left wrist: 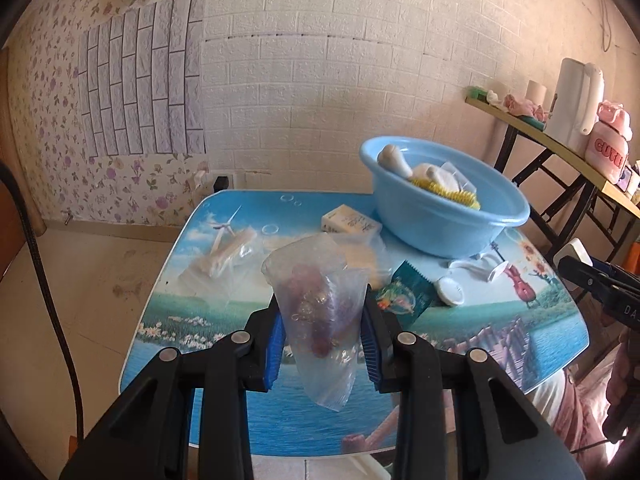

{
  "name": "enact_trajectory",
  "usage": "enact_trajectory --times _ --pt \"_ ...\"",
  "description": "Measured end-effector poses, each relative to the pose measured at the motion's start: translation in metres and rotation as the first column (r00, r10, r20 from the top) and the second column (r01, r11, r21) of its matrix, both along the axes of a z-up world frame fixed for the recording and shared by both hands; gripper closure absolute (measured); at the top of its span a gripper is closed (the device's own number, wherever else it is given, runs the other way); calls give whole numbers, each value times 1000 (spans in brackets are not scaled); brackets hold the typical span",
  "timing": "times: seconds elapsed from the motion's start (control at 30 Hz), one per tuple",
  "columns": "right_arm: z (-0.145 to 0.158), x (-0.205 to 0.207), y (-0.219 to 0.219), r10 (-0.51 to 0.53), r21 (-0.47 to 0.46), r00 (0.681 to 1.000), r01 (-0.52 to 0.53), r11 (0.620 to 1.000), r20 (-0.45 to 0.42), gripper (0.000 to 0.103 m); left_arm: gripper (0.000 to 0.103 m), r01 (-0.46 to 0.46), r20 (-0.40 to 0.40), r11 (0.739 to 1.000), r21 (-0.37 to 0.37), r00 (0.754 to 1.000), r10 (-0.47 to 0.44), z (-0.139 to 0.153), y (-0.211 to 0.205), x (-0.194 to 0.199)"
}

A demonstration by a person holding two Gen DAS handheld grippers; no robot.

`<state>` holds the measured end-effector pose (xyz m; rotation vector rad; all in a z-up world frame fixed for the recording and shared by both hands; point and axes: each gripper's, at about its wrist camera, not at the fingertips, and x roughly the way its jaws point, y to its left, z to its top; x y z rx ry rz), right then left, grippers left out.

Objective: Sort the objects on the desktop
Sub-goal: 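Carry the bead bag and plug adapter into the blue basin and open both tools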

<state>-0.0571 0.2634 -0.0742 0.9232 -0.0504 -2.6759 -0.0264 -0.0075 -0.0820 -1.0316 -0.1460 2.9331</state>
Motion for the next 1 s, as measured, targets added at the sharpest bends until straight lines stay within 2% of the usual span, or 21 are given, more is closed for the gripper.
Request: enact_trajectory --times 0.13,0.3,0.53,0.8,0.87,0.93,1.0 --pt "13 -10 5 1 -36 1000 -1 999 -20 43 71 52 -41 999 16 998 -52 26 16 -11" --pt "19 -31 0 16 -37 999 -17 999 -35 43 71 113 -80 993 23 991 -111 47 39 -36" --pt "16 -69 -9 45 -17 998 -46 999 -32 43 71 181 -87 983 0 980 -181 60 67 -86" --pt "6 -116 -17 71 3 997 -71 997 4 42 66 241 -67 969 -57 967 -245 55 100 -149" --pt "2 -124 -19 78 20 997 -78 997 16 42 62 254 -57 964 -76 964 -259 53 106 -160" --pt "-3 -128 -20 78 37 997 -79 996 26 42 43 260 -58 962 -80 963 -264 49 108 -164" --pt "-7 -128 -19 75 44 997 -76 996 31 38 31 268 -72 961 -69 959 -273 49 107 -164"
